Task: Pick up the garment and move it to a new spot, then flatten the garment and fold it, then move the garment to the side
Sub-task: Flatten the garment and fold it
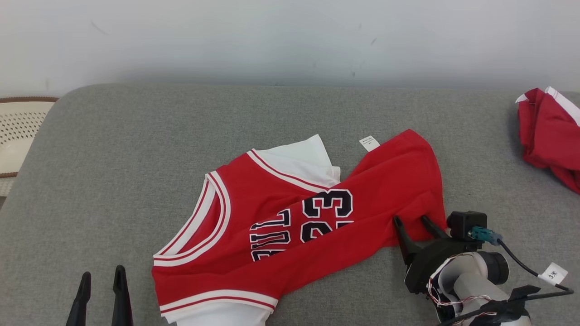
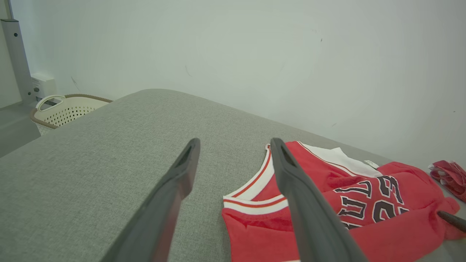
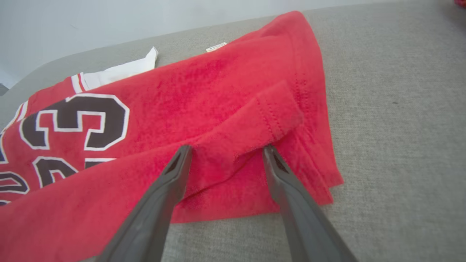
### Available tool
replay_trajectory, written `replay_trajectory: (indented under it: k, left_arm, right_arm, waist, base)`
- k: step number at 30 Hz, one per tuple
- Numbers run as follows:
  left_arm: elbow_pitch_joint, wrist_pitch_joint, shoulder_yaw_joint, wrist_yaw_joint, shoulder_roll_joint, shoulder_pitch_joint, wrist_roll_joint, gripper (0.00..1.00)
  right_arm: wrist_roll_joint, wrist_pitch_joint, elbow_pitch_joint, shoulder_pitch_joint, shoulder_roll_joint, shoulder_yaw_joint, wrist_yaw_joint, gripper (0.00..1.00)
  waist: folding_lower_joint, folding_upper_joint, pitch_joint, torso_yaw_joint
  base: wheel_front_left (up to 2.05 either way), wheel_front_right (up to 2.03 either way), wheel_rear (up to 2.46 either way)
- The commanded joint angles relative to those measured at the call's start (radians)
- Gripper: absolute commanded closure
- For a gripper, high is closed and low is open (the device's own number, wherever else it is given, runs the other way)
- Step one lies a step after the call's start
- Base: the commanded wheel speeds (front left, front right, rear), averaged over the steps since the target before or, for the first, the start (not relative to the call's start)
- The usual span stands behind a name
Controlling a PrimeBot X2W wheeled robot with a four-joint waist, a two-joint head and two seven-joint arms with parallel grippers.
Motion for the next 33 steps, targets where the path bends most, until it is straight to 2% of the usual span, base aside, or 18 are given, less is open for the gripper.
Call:
replay_trajectory:
  k: [1, 6, 7, 8, 9, 11, 12, 13, 14, 15, 33]
  left_arm:
    - [0.001, -0.003, 0.005, -0.003, 0.0, -0.006, 0.005, 0.0]
    - [0.004, -0.003, 0.007, -0.002, 0.0, -0.005, 0.004, 0.0]
    - [0.004, -0.003, 0.008, -0.002, 0.0, -0.005, 0.003, 0.0]
    - [0.004, -0.003, 0.008, -0.002, 0.0, -0.004, 0.002, 0.0]
    - [0.005, -0.003, 0.007, -0.002, 0.0, -0.004, 0.002, 0.0]
    - [0.006, -0.003, 0.005, -0.002, 0.0, -0.005, 0.001, 0.0]
    - [0.006, -0.003, 0.005, -0.002, 0.0, -0.006, 0.001, 0.0]
    - [0.006, -0.003, 0.005, -0.002, 0.0, -0.007, 0.0, 0.0]
    - [0.006, -0.003, 0.005, -0.002, 0.0, -0.008, 0.0, 0.0]
    - [0.007, -0.003, 0.005, -0.002, 0.0, -0.008, 0.001, 0.0]
    - [-0.003, -0.003, 0.007, 0.009, 0.0, 0.017, -0.005, 0.0]
  right_arm:
    - [0.004, -0.005, -0.005, -0.007, 0.001, 0.004, 0.0, 0.0]
    - [-0.009, -0.004, -0.035, -0.012, -0.003, -0.012, 0.0, 0.0]
    - [-0.013, -0.004, -0.039, -0.009, -0.002, -0.017, 0.0, 0.03]
    - [-0.015, -0.004, -0.042, -0.007, 0.0, -0.021, 0.0, 0.19]
    - [-0.019, -0.004, -0.043, -0.006, 0.001, -0.023, 0.0, 0.49]
    - [-0.024, -0.004, -0.045, -0.011, 0.004, -0.03, 0.0, 0.51]
    - [-0.028, -0.004, -0.044, -0.014, 0.005, -0.033, 0.0, 0.51]
    - [-0.03, -0.004, -0.043, -0.015, 0.008, -0.037, 0.0, 0.4]
    - [-0.032, -0.004, -0.04, -0.014, 0.012, -0.038, 0.0, 0.15]
    - [-0.034, -0.004, -0.028, -0.011, 0.016, -0.033, 0.0, 0.0]
    - [-0.053, -0.004, -0.082, 0.049, -0.056, -0.044, 0.0, 0.0]
  waist:
    - [0.0, -0.0001, 0.0, 0.001]
    - [0.0, -0.0001, -0.002, 0.003]
    - [0.0, -0.0001, -0.002, 0.003]
    - [0.0, -0.0001, -0.002, 0.003]
    - [0.0, -0.0001, -0.002, 0.003]
    - [0.0, -0.0001, -0.002, 0.004]
    - [0.0, -0.0001, -0.001, 0.004]
    - [0.0, -0.0001, -0.001, 0.004]
    - [0.0, -0.0001, -0.001, 0.004]
    - [0.0, -0.0001, -0.002, 0.005]
    - [0.0, -0.0001, -0.015, -0.019]
  base:
    - [0.0, 0.0, 0.0]
    - [0.0, 0.0, 0.0]
    - [0.0, 0.0, 0.0]
    - [0.0, 0.0, 0.0]
    - [0.0, 0.0, 0.0]
    - [0.0, 0.0, 0.0]
    - [0.0, 0.0, 0.0]
    - [0.0, 0.0, 0.0]
    - [0.0, 0.0, 0.0]
    - [0.0, 0.0, 0.0]
    - [0.0, 0.0, 0.0]
